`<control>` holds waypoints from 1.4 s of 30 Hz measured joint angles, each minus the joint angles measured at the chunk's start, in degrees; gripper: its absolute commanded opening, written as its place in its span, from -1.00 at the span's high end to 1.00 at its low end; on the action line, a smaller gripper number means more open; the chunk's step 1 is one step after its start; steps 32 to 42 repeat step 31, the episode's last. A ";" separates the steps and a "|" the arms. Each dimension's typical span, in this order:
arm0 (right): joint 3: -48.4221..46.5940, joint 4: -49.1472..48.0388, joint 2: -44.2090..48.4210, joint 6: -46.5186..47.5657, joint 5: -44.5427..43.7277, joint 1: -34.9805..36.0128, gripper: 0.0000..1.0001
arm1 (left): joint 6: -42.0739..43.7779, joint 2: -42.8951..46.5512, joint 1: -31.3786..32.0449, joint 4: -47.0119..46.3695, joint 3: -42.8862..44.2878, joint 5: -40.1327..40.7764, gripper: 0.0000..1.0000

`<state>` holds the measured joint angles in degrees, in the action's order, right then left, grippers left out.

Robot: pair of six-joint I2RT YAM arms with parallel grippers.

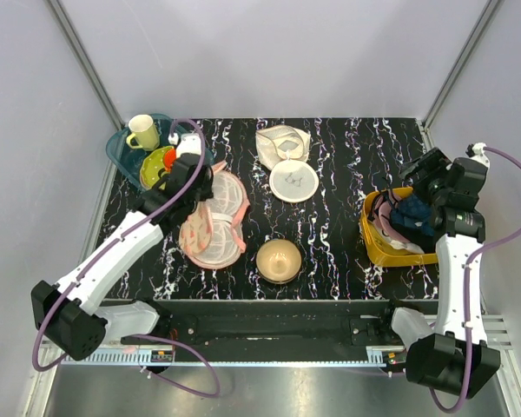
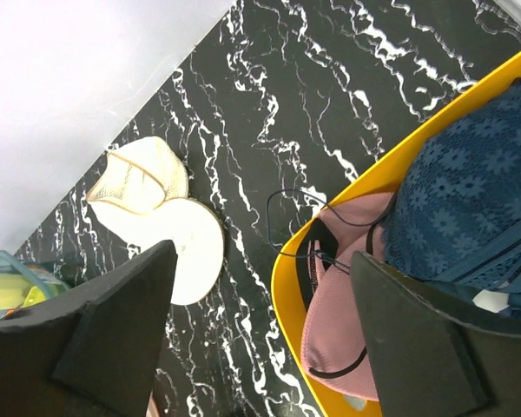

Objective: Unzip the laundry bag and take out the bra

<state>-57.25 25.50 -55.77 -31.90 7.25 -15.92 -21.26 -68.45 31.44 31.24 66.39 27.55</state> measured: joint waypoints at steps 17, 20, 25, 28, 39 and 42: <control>-6.69 7.72 -12.13 4.70 0.74 7.98 -0.99 | -0.79 12.15 0.00 2.56 -1.38 -7.98 -0.98; -9.77 8.96 -13.49 6.19 -2.34 15.28 -0.99 | -0.79 14.49 0.00 2.51 -1.64 -8.02 -0.98; -11.80 10.32 -16.65 8.17 -6.84 22.75 -0.99 | -1.29 15.28 0.00 3.34 -5.55 -7.80 -0.98; -11.63 11.19 -18.05 8.79 -8.92 23.32 -0.99 | -1.95 15.28 0.00 4.81 -8.66 -7.76 -0.98; -11.30 11.52 -18.18 9.11 -10.34 23.30 -0.99 | -2.84 15.32 0.00 6.34 -10.23 -7.72 -0.98; -11.30 11.52 -18.18 9.11 -10.34 23.30 -0.99 | -2.84 15.32 0.00 6.34 -10.23 -7.72 -0.98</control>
